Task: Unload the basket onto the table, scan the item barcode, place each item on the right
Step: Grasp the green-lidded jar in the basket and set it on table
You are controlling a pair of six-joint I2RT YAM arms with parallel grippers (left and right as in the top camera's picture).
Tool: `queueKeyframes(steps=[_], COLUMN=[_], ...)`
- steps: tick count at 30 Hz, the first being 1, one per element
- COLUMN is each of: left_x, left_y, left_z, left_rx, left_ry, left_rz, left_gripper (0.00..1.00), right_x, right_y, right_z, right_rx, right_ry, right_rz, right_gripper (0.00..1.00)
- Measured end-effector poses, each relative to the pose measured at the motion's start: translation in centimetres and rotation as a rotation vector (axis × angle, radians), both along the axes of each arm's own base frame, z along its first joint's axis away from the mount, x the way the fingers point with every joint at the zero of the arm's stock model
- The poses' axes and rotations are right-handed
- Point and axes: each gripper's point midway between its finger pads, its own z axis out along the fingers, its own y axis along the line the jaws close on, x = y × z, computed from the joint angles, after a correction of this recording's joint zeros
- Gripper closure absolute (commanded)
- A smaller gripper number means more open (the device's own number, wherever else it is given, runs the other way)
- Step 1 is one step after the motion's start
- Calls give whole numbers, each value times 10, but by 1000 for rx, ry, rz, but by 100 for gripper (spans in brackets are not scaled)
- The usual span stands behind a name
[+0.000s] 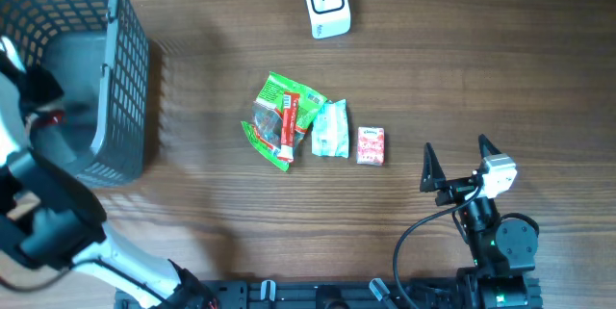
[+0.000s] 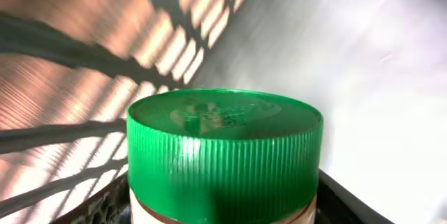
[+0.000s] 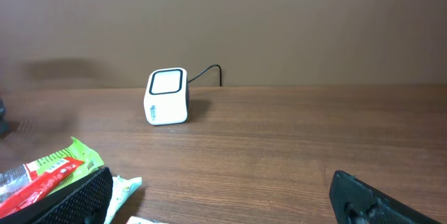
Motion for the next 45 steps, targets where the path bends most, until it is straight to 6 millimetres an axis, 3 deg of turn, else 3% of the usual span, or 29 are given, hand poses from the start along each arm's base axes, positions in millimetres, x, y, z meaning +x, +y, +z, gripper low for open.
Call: queueKeyframes(steps=[3, 5, 7, 9, 11, 12, 14, 15, 17, 18, 19, 22, 24, 26, 30, 33, 36, 41, 45], left_x=[11, 10, -2, -13, -28, -34, -57, -65, -84, -82, -80, -70, -57, -43, -17, -4, 6, -1, -26], left_y=[-13, -26, -64, -98, -152, -170, -230, -251, -295, -313, -331, -360, -373, -377, -376, -369, -363, -360, -372], left_z=[96, 138, 203, 239, 270, 278, 288, 288, 267, 257, 220, 142, 78, 32, -11, -52, -79, -104, -112], left_rx=[51, 56, 26, -7, -50, -65, -135, -168, -282, -319, -365, -423, -430, -410, -389, -357, -325, -324, -390], left_ry=[-242, -356, -536, -629, -702, -716, -716, -705, -595, -550, -412, -177, -38, 24, 59, 131, 164, 226, 303], left_rz=[-22, -41, -96, -163, -276, -311, -437, -485, -574, -624, -651, -702, -714, -716, -702, -674, -658, -643, -658], left_gripper=[37, 39, 38, 38, 38, 38, 38, 38, 38, 38, 38, 38, 38, 38, 37, 36, 36, 37, 37], right_x=[0, 0, 0, 0, 0, 0, 0, 0, 0, 0, 0, 0, 0, 0, 0, 0, 0, 0, 0], right_y=[0, 0, 0, 0, 0, 0, 0, 0, 0, 0, 0, 0, 0, 0, 0, 0, 0, 0, 0], right_z=[0, 0, 0, 0, 0, 0, 0, 0, 0, 0, 0, 0, 0, 0, 0, 0, 0, 0, 0], right_rx=[0, 0, 0, 0, 0, 0, 0, 0, 0, 0, 0, 0, 0, 0, 0, 0, 0, 0, 0], right_ry=[0, 0, 0, 0, 0, 0, 0, 0, 0, 0, 0, 0, 0, 0, 0, 0, 0, 0, 0], right_rz=[0, 0, 0, 0, 0, 0, 0, 0, 0, 0, 0, 0, 0, 0, 0, 0, 0, 0, 0], right_gripper=[0, 0, 0, 0, 0, 0, 0, 0, 0, 1, 0, 0, 0, 0, 0, 0, 0, 0, 0])
